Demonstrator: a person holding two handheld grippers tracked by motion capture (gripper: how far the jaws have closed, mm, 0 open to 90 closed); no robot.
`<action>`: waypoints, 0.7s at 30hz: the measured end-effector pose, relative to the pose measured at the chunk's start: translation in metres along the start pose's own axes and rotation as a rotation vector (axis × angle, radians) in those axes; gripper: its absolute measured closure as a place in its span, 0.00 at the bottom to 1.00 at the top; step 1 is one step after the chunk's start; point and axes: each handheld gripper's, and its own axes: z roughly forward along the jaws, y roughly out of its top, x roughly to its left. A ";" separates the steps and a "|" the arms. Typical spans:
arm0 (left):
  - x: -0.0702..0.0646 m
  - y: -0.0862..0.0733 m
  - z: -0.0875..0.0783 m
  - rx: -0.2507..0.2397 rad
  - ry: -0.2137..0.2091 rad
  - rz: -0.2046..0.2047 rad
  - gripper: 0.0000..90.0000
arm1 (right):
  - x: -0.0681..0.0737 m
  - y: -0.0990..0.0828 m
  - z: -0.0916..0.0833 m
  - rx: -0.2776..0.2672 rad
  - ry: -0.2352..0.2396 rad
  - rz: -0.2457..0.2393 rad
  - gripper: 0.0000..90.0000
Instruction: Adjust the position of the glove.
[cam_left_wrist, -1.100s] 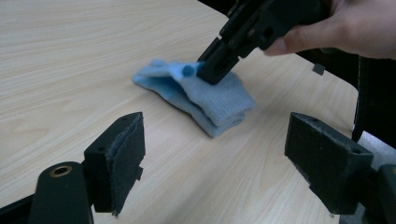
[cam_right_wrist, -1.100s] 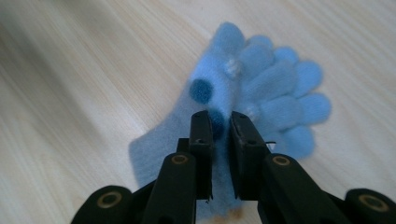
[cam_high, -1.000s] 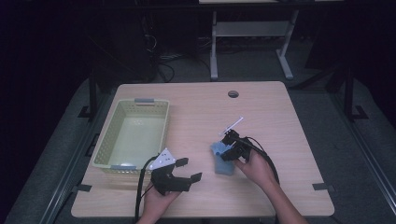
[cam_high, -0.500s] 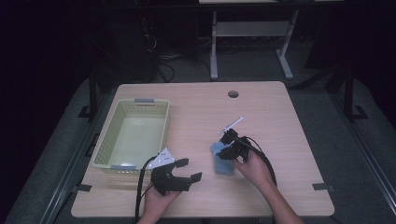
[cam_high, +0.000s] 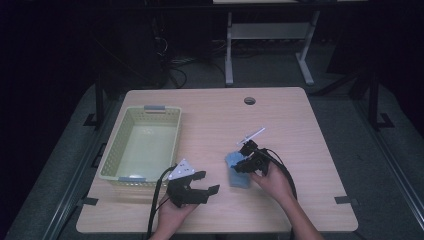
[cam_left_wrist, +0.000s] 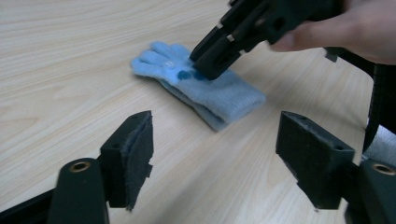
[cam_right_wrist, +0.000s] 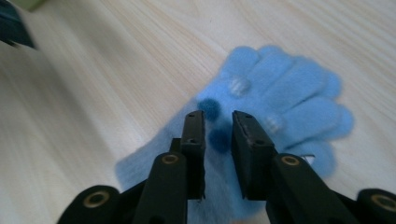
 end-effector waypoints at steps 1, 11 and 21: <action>0.000 0.002 0.002 0.006 -0.002 -0.007 0.31 | -0.001 -0.001 -0.003 -0.011 -0.001 0.003 0.80; 0.005 0.010 0.022 0.020 -0.023 -0.146 0.35 | -0.014 -0.027 -0.030 -0.108 0.037 0.139 0.64; 0.014 0.015 0.051 0.090 -0.072 -0.290 0.38 | -0.022 -0.058 -0.026 -0.176 0.098 0.297 0.54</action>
